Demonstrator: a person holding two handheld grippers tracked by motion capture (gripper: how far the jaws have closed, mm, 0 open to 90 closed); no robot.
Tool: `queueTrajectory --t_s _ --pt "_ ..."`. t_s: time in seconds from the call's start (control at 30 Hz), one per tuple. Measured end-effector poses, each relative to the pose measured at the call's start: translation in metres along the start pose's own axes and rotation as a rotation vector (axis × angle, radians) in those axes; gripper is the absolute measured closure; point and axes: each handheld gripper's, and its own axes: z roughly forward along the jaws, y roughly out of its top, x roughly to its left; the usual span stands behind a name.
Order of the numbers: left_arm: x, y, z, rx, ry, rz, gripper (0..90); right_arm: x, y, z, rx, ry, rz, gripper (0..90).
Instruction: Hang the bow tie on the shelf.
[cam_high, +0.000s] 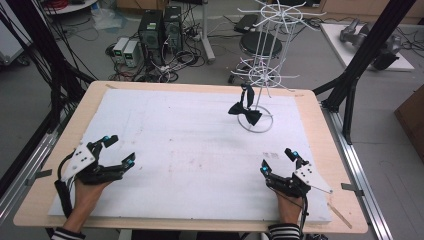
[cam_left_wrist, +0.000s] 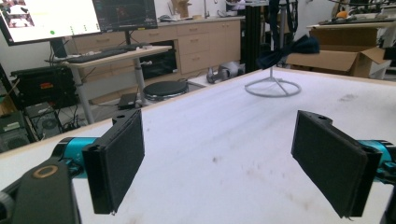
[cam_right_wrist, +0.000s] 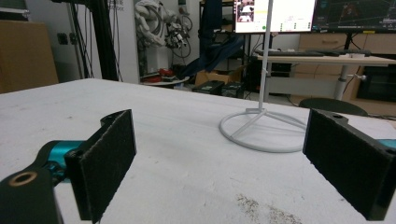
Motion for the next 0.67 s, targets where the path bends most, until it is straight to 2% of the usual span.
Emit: queueTrajectory --t_s 0.17,0.23,0.37,0.5,0.67 --pt "0.006 -0.017 -0.007 -0.042 0.033 -0.020 16.8 0.000 0.000 0.000 0.001 -0.001 -0.003 8.6" --pt "0.008 -0.022 -0.006 -0.040 0.049 -0.032 16.5 0.000 0.000 0.000 0.001 -0.002 -0.003 8.6" --pt "0.010 -0.034 -0.006 -0.073 0.073 -0.087 16.2 0.001 0.000 0.000 -0.001 -0.004 -0.003 8.6" --pt "0.010 -0.034 -0.006 -0.074 0.117 -0.086 15.8 0.001 0.000 -0.001 -0.005 -0.003 -0.006 8.6" --pt "0.010 -0.034 -0.006 -0.069 0.128 -0.091 15.9 0.001 0.000 -0.001 -0.011 -0.001 -0.011 8.6"
